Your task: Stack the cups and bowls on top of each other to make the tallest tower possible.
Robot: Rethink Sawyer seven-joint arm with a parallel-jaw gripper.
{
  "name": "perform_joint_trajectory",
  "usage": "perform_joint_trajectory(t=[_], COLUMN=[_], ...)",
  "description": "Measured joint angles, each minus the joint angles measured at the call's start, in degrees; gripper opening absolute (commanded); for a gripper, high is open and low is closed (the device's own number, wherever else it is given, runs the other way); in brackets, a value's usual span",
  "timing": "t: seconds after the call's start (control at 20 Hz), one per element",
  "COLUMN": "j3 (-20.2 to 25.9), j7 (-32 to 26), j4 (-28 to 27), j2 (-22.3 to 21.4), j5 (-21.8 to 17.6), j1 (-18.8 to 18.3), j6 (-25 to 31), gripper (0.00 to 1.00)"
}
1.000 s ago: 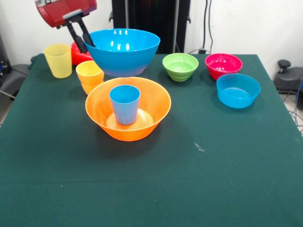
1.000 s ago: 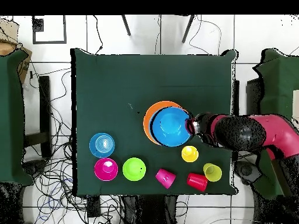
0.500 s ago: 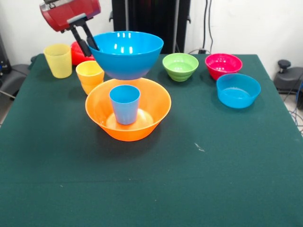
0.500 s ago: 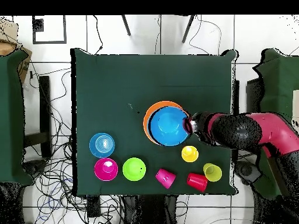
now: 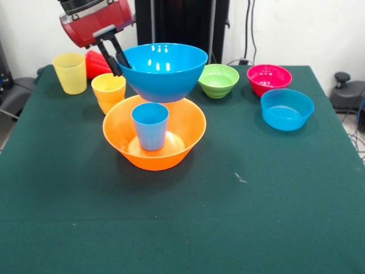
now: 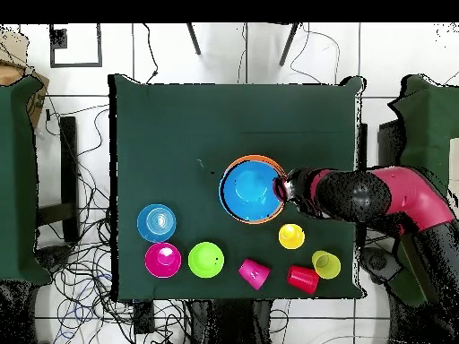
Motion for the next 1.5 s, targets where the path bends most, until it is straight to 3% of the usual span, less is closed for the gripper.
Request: perform_joint_trajectory(t=[0.75, 1.5], j3=[0.0, 0.0], j7=[0.0, -0.1], j4=[-1.1, -5.1], j2=[0.8, -1.2], j5=[-0.4, -0.7], j1=[0.4, 3.2], j6=[0.0, 8.2], gripper=[0.0, 0.0])
